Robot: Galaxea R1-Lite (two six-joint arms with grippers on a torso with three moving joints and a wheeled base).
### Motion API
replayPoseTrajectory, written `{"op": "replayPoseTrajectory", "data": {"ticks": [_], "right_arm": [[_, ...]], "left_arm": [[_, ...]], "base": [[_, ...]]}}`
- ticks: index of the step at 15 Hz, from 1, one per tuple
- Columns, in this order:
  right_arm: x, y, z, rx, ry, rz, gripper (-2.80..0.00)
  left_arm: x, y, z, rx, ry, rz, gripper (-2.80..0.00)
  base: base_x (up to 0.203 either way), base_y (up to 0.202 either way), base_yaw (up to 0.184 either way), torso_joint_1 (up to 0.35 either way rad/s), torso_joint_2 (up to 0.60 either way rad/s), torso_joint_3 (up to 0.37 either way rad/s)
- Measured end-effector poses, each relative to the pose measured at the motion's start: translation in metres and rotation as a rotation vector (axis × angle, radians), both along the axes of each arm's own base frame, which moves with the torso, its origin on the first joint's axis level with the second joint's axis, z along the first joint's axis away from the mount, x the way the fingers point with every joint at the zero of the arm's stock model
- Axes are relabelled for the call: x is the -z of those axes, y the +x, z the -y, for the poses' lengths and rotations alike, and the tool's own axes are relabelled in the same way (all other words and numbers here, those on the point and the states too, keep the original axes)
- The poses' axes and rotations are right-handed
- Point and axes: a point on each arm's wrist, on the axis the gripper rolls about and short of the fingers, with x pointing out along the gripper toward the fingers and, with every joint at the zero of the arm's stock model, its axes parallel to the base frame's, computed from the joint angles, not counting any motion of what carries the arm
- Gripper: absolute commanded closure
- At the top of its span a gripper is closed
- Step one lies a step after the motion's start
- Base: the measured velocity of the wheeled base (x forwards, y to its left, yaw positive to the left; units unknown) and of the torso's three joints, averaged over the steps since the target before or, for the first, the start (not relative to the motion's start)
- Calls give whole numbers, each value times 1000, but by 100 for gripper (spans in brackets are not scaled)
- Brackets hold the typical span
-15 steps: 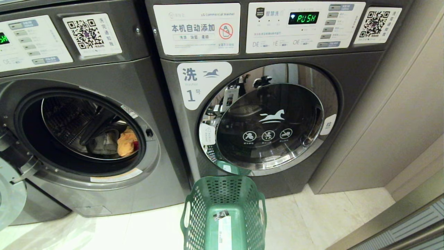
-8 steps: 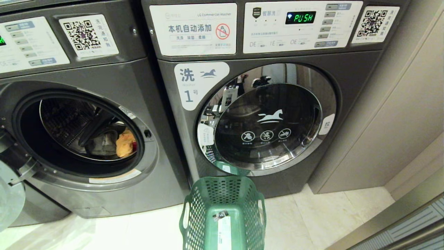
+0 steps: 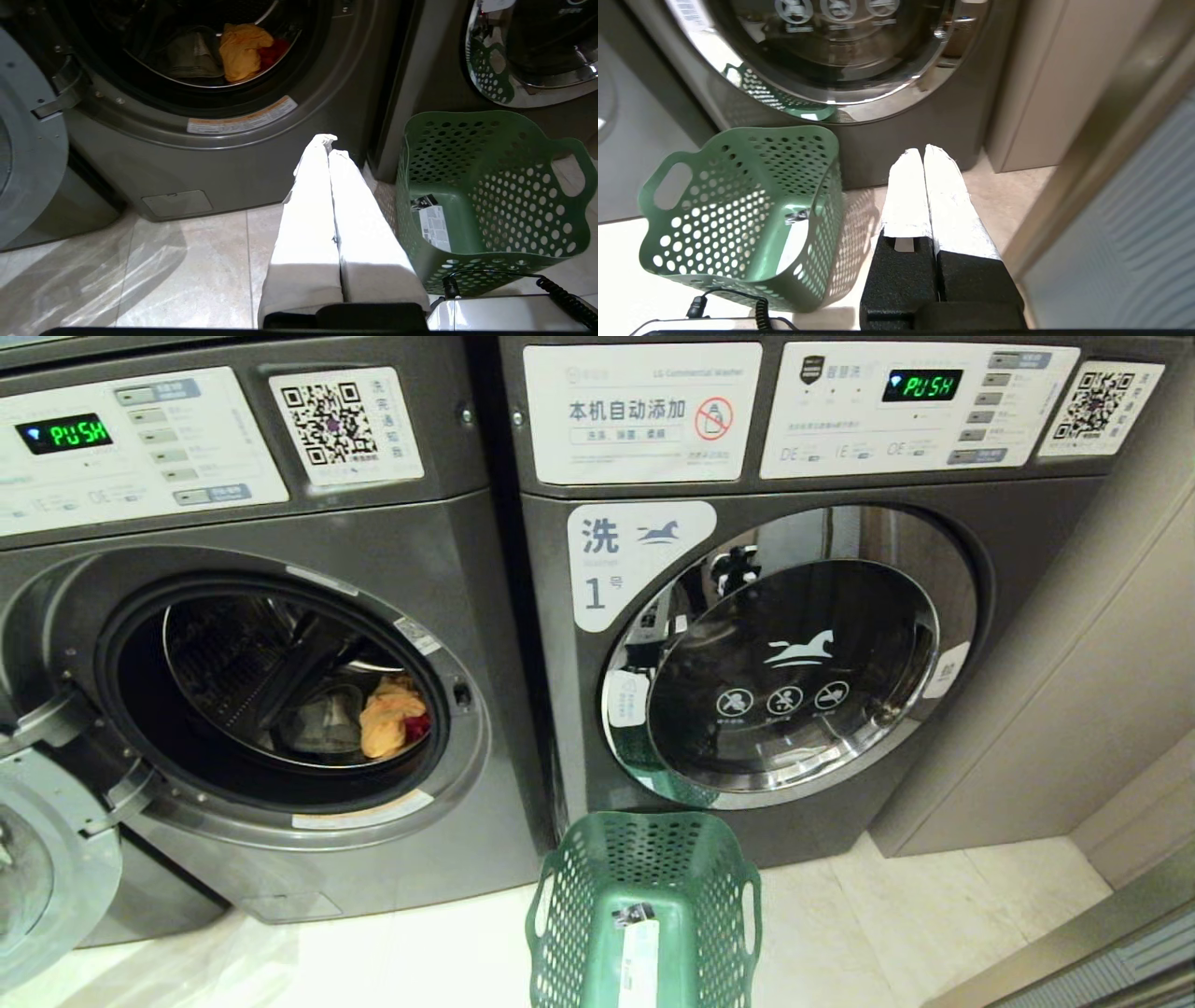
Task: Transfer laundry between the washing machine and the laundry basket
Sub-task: Pick a cloth and place it into the basket
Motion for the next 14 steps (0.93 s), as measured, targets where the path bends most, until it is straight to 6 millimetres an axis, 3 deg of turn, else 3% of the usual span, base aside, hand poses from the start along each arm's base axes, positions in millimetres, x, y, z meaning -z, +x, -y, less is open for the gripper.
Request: {"op": "replayPoseTrajectory", "data": {"ticks": [14], "right_arm": [[0,0,0,0,1,0,0]], "left_arm": [[0,0,0,-2,-7,-1,0]], "base": [[0,196,-1,2,1,2]]}}
